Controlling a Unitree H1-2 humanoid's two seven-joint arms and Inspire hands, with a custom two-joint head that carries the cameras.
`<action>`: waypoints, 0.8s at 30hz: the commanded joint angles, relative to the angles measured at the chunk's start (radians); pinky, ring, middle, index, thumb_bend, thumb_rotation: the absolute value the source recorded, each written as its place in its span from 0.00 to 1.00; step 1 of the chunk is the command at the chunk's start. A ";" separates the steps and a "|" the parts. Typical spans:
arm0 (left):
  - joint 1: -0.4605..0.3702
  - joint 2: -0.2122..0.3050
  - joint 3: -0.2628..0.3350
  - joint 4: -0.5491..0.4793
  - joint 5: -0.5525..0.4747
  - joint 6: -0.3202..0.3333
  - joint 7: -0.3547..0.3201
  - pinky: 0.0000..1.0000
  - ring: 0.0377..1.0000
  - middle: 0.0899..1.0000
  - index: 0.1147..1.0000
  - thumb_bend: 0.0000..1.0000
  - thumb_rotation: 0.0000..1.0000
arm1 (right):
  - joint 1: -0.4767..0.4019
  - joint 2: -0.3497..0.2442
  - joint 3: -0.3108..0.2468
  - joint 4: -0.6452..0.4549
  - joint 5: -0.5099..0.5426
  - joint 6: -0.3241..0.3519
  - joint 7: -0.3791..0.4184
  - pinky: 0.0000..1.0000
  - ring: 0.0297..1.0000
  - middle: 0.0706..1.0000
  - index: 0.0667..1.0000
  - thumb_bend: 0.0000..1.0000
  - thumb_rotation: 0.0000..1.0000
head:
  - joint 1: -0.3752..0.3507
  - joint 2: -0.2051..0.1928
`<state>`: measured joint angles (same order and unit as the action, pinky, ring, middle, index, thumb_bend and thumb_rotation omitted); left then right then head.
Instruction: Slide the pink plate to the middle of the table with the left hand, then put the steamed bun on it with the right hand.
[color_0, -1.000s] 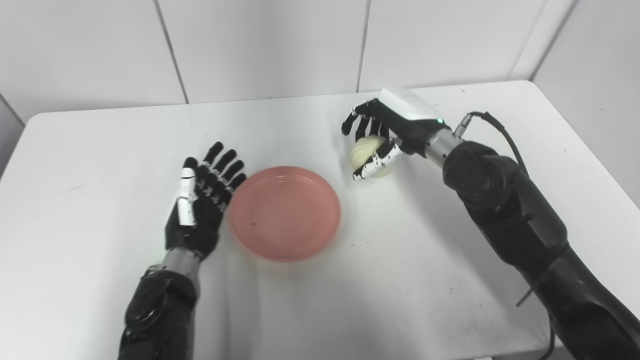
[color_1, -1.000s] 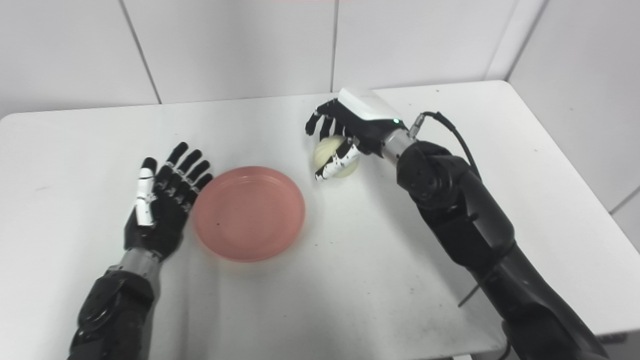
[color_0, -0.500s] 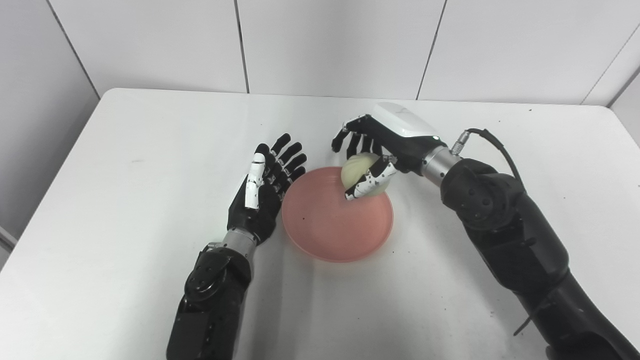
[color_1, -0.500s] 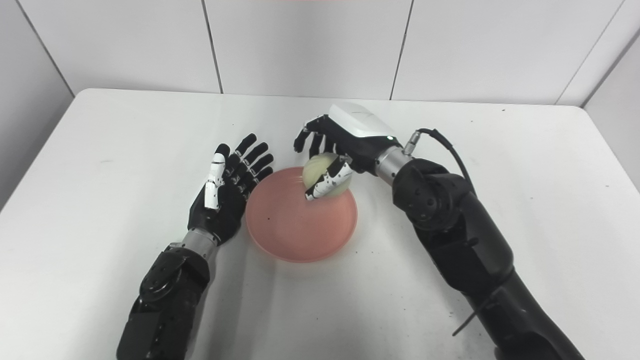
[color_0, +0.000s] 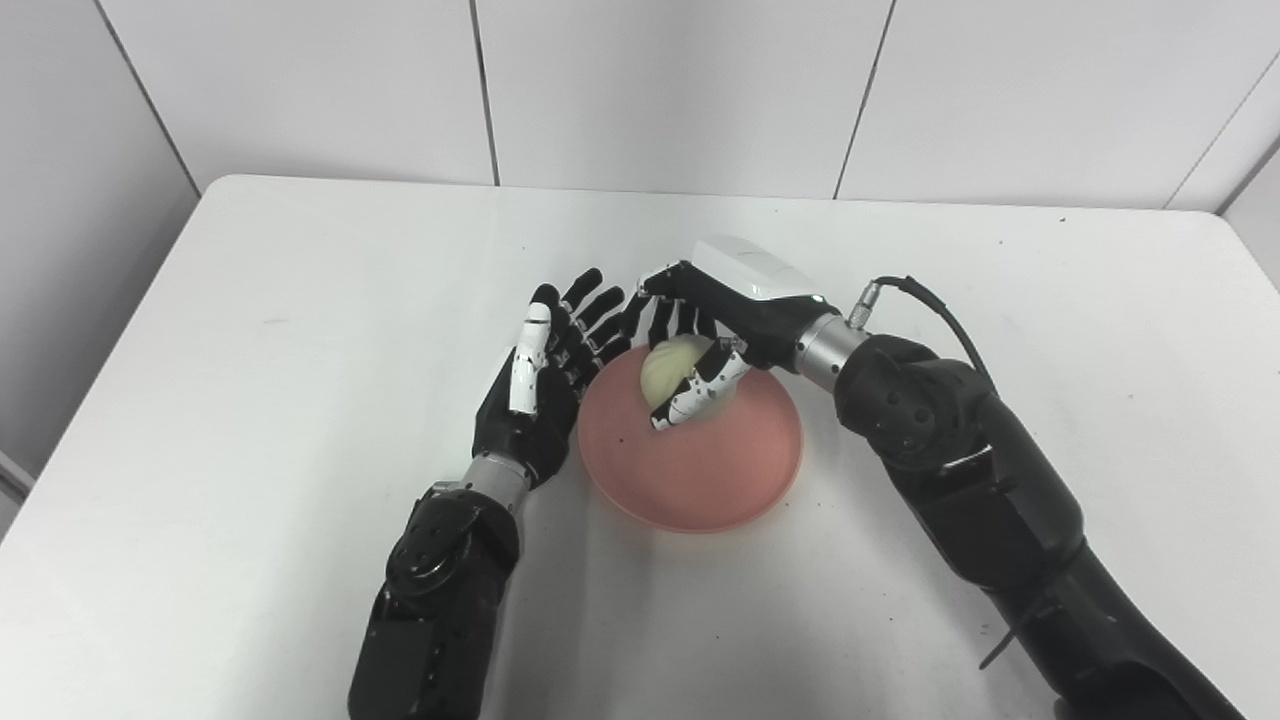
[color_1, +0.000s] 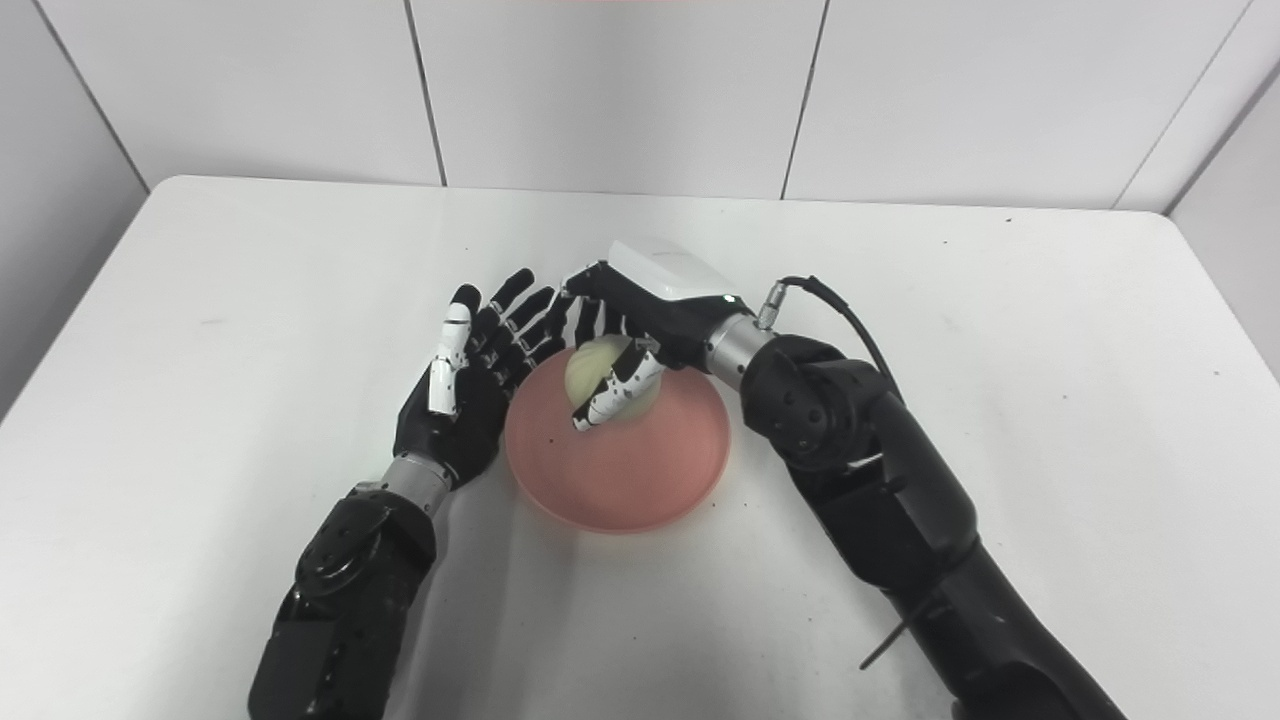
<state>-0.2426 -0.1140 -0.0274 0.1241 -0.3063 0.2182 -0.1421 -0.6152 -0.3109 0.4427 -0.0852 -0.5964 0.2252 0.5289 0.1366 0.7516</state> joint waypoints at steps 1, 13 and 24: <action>0.044 0.004 0.002 0.034 0.019 0.087 0.032 0.91 0.89 0.89 0.89 0.50 1.00 | -0.025 0.014 -0.002 -0.012 -0.009 -0.030 -0.025 0.35 0.34 0.45 0.54 0.50 0.00 | 0.001 0.002; 0.047 0.002 0.007 0.000 0.014 0.121 0.037 0.92 0.89 0.90 0.89 0.50 1.00 | 0.001 -0.003 0.041 0.020 -0.064 -0.003 0.025 0.27 0.38 0.47 0.46 0.52 0.00 | -0.009 0.028; 0.045 0.004 0.009 -0.007 0.016 0.122 0.034 0.92 0.89 0.90 0.89 0.50 1.00 | 0.023 -0.005 0.049 0.059 -0.087 -0.012 0.033 0.34 0.35 0.42 0.53 0.51 0.00 | -0.020 0.051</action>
<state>-0.2357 -0.1154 -0.0214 0.0873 -0.3064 0.2650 -0.1362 -0.5678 -0.3187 0.4929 -0.0232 -0.6731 0.2255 0.5737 0.1151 0.8022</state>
